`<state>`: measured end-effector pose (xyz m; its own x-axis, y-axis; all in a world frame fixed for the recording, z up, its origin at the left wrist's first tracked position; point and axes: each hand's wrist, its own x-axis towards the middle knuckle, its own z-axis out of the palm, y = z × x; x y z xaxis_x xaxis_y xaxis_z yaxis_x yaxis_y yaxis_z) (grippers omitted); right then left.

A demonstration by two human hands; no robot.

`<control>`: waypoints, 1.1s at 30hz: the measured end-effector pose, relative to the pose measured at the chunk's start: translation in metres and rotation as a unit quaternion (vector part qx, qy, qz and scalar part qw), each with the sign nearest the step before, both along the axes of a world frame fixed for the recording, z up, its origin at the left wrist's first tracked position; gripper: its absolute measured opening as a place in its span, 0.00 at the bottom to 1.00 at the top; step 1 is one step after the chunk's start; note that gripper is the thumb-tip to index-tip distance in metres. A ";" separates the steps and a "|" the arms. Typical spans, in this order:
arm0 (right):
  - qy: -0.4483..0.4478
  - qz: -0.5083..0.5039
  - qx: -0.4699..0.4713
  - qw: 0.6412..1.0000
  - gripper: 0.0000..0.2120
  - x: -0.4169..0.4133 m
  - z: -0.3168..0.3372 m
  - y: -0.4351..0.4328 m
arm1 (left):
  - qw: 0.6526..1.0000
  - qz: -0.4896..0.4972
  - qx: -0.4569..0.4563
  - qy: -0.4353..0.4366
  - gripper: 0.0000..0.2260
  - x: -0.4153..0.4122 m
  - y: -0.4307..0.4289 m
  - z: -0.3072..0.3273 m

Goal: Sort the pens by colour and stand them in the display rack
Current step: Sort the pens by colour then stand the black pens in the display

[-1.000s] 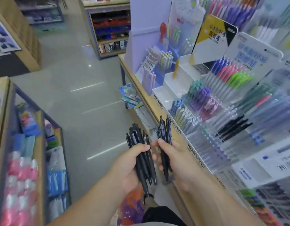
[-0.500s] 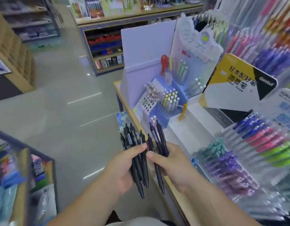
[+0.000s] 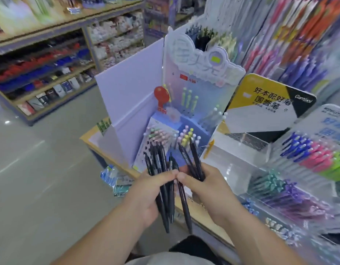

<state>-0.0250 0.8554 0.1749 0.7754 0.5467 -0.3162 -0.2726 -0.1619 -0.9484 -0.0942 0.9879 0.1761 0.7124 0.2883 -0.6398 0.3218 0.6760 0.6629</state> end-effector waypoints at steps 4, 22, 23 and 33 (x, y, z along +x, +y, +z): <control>0.028 -0.087 0.013 0.996 0.07 0.010 0.009 0.005 | 0.994 -0.103 0.036 -0.017 0.03 0.025 0.012 0.008; -0.109 -0.318 0.026 0.941 0.06 0.124 0.023 -0.062 | 0.986 -0.153 0.069 0.005 0.21 0.127 -0.013 0.014; -0.128 -0.335 0.026 0.933 0.05 0.131 0.026 -0.063 | 0.986 -0.151 0.065 0.009 0.19 0.127 -0.010 0.012; -0.269 -0.370 -0.067 0.887 0.07 0.171 0.009 -0.031 | 0.988 -0.154 -0.017 0.006 0.08 0.140 0.002 -0.002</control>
<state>0.1457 0.8239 0.1838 0.9648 -0.1881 0.1838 0.1345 -0.2475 -0.9595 0.0462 0.9900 0.1741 0.7557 0.0364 -0.6539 0.5231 0.5672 0.6362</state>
